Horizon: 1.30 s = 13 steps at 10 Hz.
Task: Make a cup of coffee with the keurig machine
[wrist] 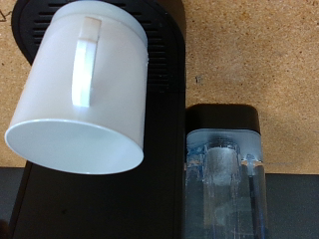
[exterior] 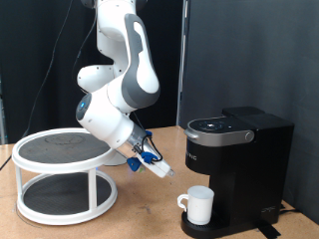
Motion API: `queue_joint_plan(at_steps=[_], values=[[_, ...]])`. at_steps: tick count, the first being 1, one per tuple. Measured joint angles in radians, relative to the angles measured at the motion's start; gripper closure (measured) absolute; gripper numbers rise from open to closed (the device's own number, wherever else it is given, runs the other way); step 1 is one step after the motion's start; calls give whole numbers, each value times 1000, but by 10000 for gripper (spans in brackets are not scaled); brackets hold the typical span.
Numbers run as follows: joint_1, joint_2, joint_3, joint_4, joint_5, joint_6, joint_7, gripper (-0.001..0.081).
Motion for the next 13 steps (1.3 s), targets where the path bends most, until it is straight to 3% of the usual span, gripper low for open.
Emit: queue_joint_plan(at_steps=[4, 6, 11, 13], values=[[1, -47, 4, -36, -3, -156, -34, 72], [1, -110, 4, -64, -10, -217, -32, 72], [0, -274, 4, -128, -132, -351, 9, 72], [0, -345, 3, -145, -129, -386, 11, 72]])
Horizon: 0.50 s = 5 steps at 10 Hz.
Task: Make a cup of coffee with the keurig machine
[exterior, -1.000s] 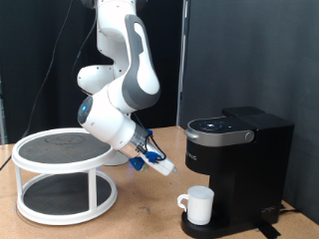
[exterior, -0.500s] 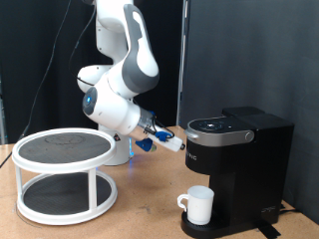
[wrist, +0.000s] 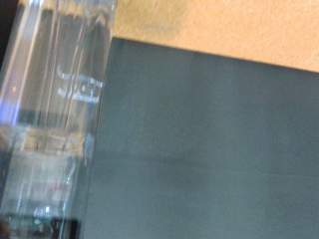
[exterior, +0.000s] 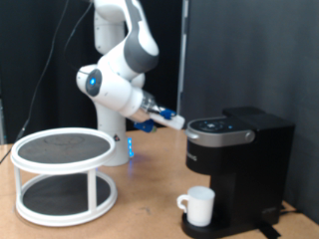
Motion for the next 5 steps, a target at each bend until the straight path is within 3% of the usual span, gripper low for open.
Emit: queue_joint_plan(at_steps=[3, 5], values=[[-1, -114, -3, -26, 108, 28, 1, 72], [-3, -187, -6, -32, 126, 23, 48, 72]])
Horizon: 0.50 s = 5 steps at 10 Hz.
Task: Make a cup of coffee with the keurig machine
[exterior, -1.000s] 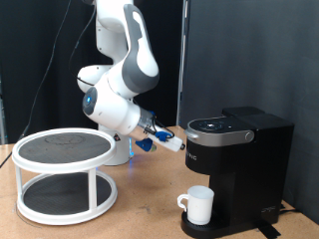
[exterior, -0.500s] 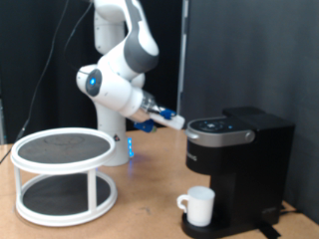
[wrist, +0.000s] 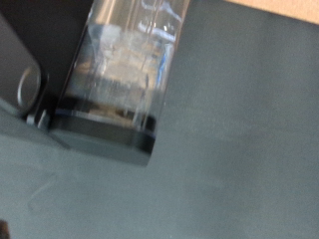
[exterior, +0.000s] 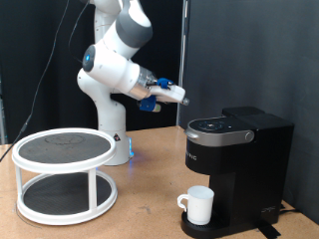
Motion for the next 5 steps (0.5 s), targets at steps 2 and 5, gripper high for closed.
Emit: queue_joint_plan(at_steps=[2, 5], values=[[-4, -65, -10, 3, 15, -22, 44, 72], [-5, -99, -17, -6, 23, -14, 49, 72]])
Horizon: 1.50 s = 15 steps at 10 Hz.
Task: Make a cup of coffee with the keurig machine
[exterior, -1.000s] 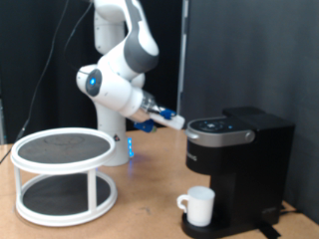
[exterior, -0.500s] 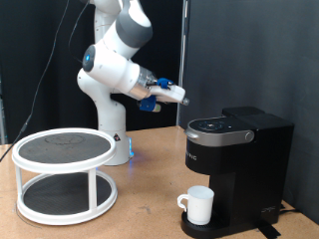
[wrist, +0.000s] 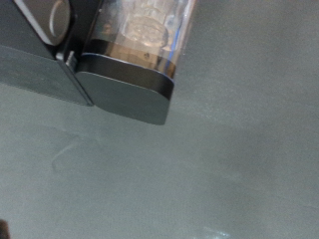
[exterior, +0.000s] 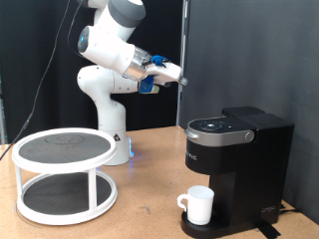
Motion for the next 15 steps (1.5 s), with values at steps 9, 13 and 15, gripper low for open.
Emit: queue_joint_plan(at_steps=[9, 13, 15], values=[[-30, 75, 211, 297, -542, 159, 304, 72], [-29, 136, 238, 390, -594, 81, 351, 72], [-30, 210, 260, 495, -686, 50, 453, 72]])
